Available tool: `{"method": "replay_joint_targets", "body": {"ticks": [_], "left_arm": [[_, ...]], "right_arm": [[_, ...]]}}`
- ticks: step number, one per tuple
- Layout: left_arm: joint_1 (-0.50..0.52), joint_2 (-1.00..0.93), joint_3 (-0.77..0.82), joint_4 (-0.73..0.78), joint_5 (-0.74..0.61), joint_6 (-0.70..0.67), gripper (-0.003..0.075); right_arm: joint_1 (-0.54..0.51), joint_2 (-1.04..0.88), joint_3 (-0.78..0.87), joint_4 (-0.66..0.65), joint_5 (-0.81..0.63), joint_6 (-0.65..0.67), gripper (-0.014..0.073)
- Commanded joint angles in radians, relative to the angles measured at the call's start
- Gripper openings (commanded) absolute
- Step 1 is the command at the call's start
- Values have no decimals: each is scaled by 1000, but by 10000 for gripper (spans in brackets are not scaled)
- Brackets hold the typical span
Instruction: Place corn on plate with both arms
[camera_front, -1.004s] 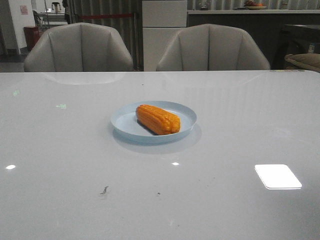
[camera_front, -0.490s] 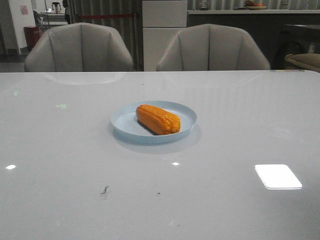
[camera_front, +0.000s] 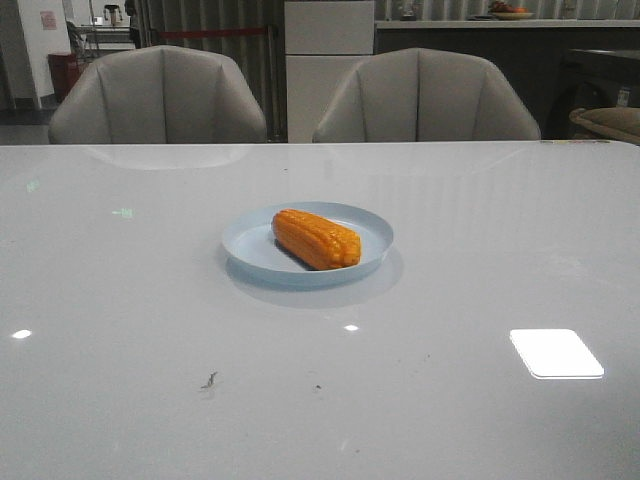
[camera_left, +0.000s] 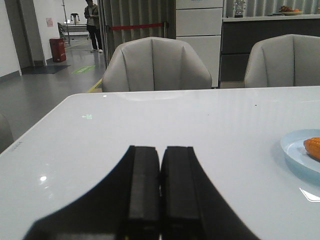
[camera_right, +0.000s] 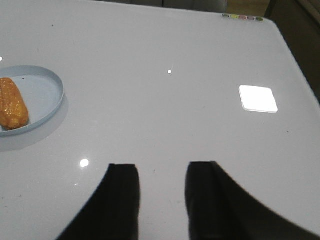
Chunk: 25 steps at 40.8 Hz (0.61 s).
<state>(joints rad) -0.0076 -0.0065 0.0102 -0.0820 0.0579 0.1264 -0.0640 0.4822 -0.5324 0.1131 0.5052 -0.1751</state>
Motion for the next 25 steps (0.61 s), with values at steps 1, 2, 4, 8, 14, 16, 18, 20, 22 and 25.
{"method": "replay_joint_targets", "body": {"ticks": [1, 2, 4, 8, 14, 16, 18, 20, 22, 25], "left_arm": [[3, -21, 37, -10, -78, -11, 94], [3, -21, 37, -10, -78, -11, 94], [3, -21, 37, -10, -78, -11, 94], [3, -21, 37, -10, -78, -11, 94], [3, -21, 37, -10, -78, -11, 94], [3, -21, 37, -10, -78, -11, 94], [3, -21, 37, -10, -78, -11, 94], [3, -21, 37, -10, -78, -11, 94], [3, -21, 37, -10, -78, -11, 94], [3, -21, 37, -10, -78, -11, 94]], "right_arm": [[18, -69, 55, 6, -171, -6, 167], [32, -93, 79, 6, -193, -6, 108], [66, -129, 114, 6, -230, -6, 6], [115, -199, 178, 5, -310, -6, 34], [125, -298, 282, 5, -437, 24, 34], [125, -330, 317, 5, -469, 51, 34], [124, -359, 353, 5, -492, 90, 34], [122, -391, 390, 5, -495, 142, 34], [122, -414, 418, 5, -495, 170, 34], [122, -454, 473, 5, -495, 175, 34]]}}
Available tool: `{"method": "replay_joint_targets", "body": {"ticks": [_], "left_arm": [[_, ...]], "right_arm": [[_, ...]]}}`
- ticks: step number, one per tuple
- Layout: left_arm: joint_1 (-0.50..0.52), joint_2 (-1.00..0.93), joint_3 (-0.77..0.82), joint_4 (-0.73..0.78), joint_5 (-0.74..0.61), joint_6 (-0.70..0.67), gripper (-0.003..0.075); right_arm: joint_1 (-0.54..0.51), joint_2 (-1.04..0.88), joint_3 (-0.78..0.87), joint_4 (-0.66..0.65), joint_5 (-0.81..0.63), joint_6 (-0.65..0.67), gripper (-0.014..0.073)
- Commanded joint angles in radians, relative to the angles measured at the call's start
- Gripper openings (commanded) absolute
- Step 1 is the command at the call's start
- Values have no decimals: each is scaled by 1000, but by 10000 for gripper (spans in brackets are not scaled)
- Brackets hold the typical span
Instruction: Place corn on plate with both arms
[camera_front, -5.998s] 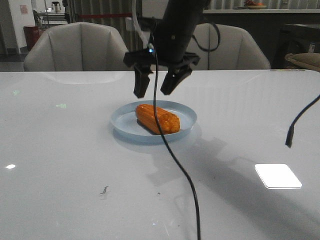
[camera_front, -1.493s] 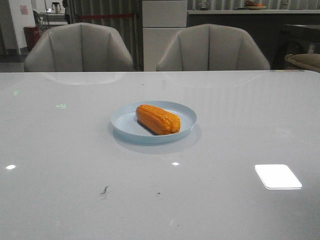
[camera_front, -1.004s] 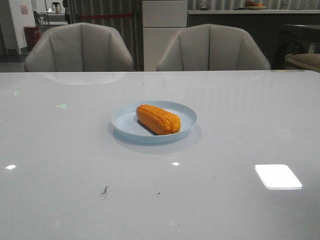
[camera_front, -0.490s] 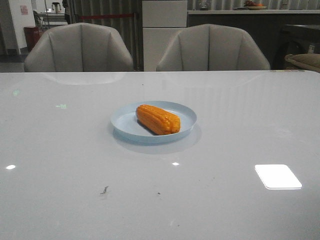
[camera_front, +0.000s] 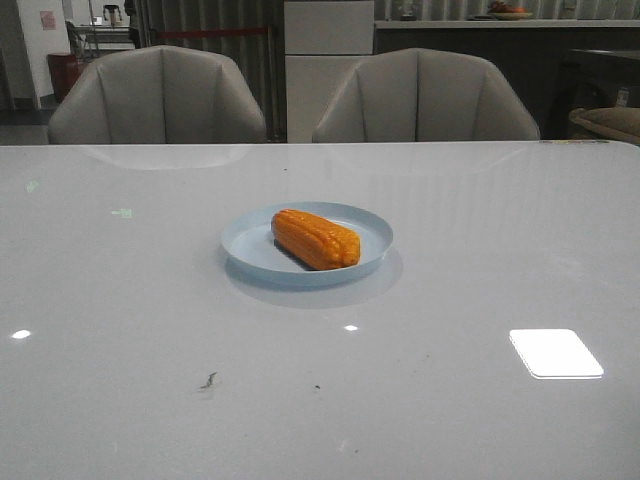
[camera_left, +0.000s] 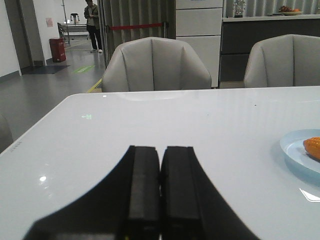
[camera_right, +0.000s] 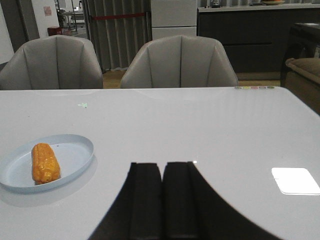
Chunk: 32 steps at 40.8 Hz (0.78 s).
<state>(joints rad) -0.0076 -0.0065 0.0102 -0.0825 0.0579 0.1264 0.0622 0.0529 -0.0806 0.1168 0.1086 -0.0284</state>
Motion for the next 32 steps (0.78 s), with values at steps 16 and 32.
{"method": "replay_joint_targets", "body": {"ticks": [16, 32], "left_arm": [[3, -20, 37, -9, -78, -11, 94], [3, -20, 37, -9, -78, -11, 94]], "right_arm": [[-6, -87, 87, 2, 25, 28, 34], [-6, -87, 87, 2, 25, 28, 34]]}}
